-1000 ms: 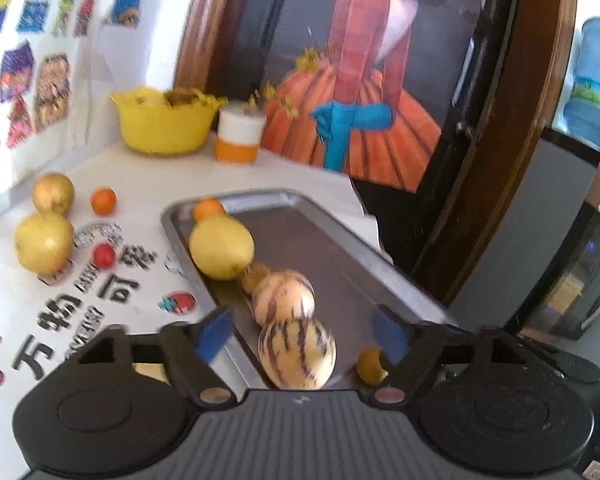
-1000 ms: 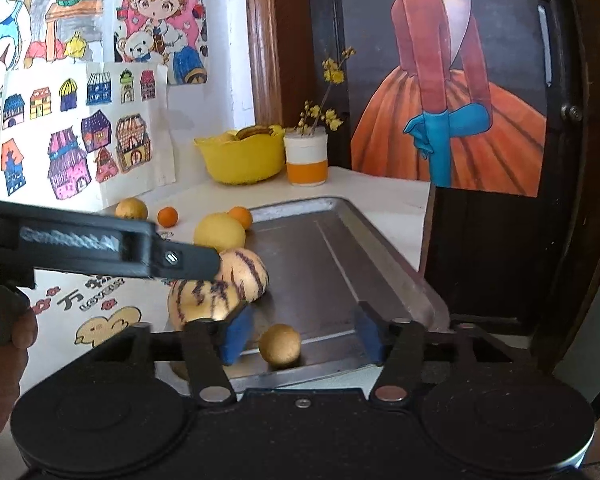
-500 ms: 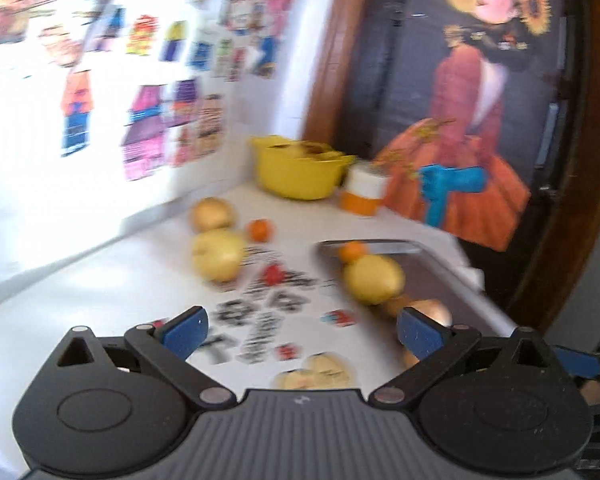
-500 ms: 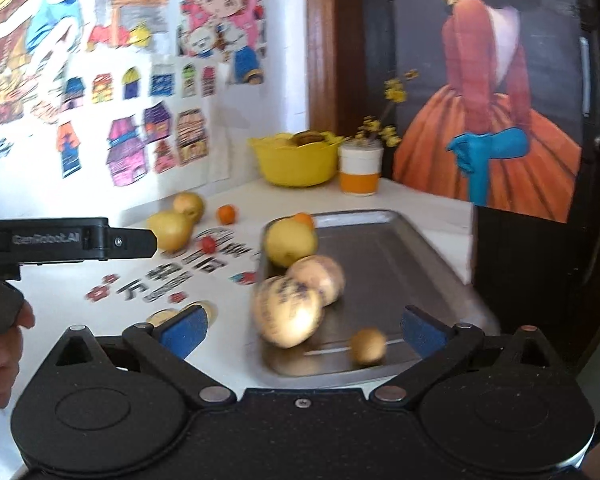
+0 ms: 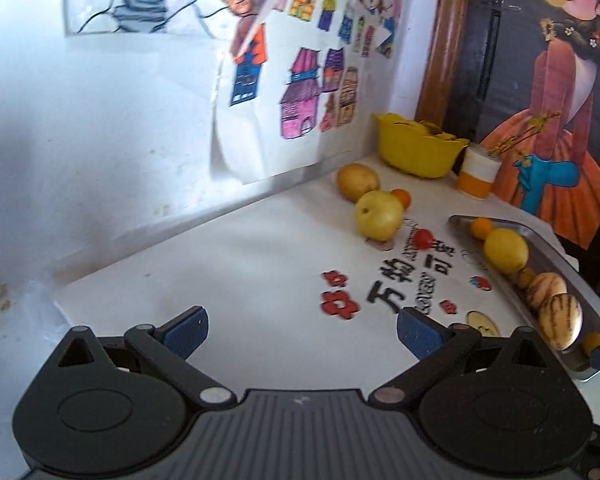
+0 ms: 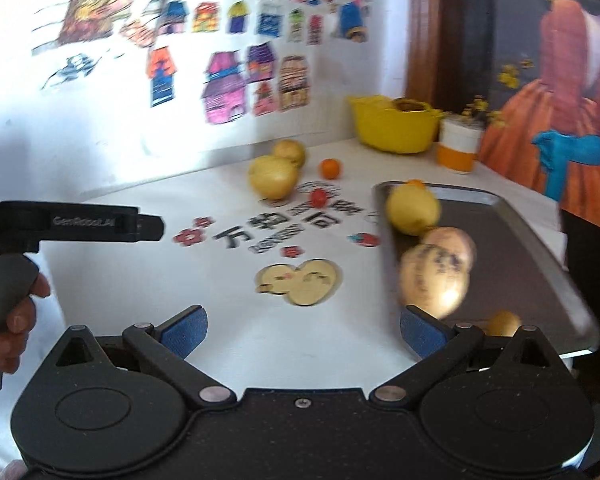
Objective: Organize fruits
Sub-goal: 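Move the left tool to a yellow pear while the right tool reaches the cherry tomato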
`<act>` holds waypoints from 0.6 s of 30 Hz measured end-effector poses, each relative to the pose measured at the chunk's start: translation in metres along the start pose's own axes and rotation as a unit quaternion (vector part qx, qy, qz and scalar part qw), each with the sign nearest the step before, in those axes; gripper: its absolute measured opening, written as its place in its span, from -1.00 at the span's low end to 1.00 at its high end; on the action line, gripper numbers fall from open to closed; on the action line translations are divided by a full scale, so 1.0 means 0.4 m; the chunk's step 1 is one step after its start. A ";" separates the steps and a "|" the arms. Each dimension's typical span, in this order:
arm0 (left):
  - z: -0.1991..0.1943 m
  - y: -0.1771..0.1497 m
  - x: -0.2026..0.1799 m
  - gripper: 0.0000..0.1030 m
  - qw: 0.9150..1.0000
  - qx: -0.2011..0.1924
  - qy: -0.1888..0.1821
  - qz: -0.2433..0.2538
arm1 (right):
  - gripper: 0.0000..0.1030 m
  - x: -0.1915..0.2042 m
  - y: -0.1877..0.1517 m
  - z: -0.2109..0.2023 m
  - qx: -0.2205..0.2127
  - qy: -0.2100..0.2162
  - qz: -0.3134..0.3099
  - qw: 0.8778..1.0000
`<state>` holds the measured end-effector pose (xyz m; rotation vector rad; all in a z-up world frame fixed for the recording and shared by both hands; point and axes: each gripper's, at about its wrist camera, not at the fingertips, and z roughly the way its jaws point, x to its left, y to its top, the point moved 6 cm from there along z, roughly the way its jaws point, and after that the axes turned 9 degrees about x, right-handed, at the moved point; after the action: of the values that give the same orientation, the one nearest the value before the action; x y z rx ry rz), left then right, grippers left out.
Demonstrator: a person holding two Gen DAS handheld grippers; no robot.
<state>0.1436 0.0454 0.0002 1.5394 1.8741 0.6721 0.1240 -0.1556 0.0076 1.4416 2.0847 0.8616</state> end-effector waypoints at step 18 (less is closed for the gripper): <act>0.133 0.230 -0.034 0.99 0.997 0.057 -0.031 0.040 | 0.99 -0.052 0.392 0.171 0.019 0.088 -0.208 0.974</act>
<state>0.2459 0.0500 0.0322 1.6973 1.8401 0.5534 0.2796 -0.1194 0.0726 0.9155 2.4247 0.8031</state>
